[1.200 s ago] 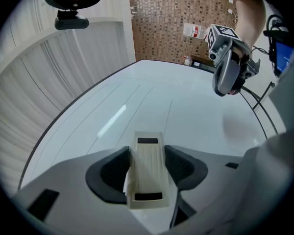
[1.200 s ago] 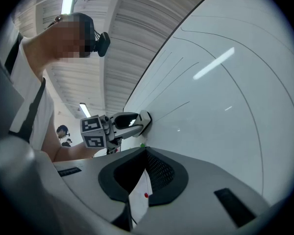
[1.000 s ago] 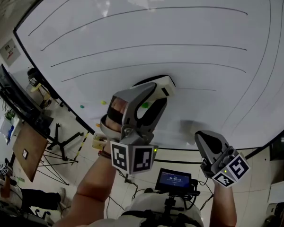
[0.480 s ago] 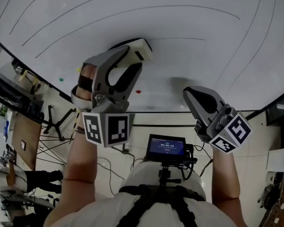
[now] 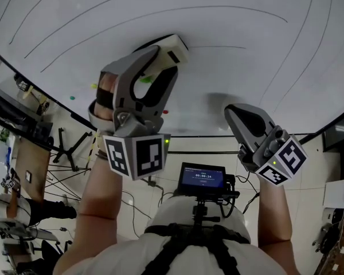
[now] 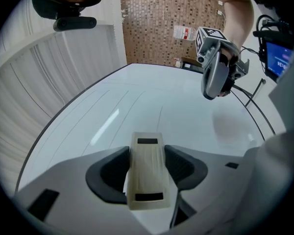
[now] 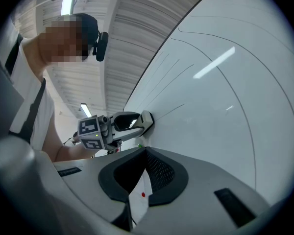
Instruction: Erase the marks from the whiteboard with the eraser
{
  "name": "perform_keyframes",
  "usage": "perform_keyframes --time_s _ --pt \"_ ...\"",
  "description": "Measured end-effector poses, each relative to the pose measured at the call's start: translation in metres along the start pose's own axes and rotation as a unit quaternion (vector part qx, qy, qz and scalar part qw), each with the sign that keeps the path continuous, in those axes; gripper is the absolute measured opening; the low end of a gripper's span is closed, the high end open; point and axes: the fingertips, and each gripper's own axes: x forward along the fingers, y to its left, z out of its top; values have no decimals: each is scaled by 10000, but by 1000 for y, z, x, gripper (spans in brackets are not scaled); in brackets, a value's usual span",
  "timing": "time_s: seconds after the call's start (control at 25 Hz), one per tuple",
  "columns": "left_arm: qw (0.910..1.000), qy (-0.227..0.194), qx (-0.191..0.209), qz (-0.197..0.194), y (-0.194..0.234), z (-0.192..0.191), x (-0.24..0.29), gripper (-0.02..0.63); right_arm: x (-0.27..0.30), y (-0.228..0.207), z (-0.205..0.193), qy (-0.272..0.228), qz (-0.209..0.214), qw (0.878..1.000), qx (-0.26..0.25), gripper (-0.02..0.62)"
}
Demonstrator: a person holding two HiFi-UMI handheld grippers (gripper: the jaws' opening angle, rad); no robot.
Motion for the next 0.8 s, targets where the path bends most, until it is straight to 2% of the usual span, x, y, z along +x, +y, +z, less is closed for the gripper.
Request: perform_keyframes --time_s 0.16,0.4,0.64,0.8 --pt "9999 -143 -9 -26 2 13 0 261 2 5 -1 8 14 10000 22 17" --pt "9982 -449 291 -253 -18 48 16 261 -6 -5 9 -23 20 10000 -26 17" --pt "9963 -559 227 -618 -31 47 14 261 -9 -11 12 -20 -36 10000 -25 17" --pt "9962 -406 487 -604 -39 36 11 262 -5 -12 14 -18 44 10000 -55 17"
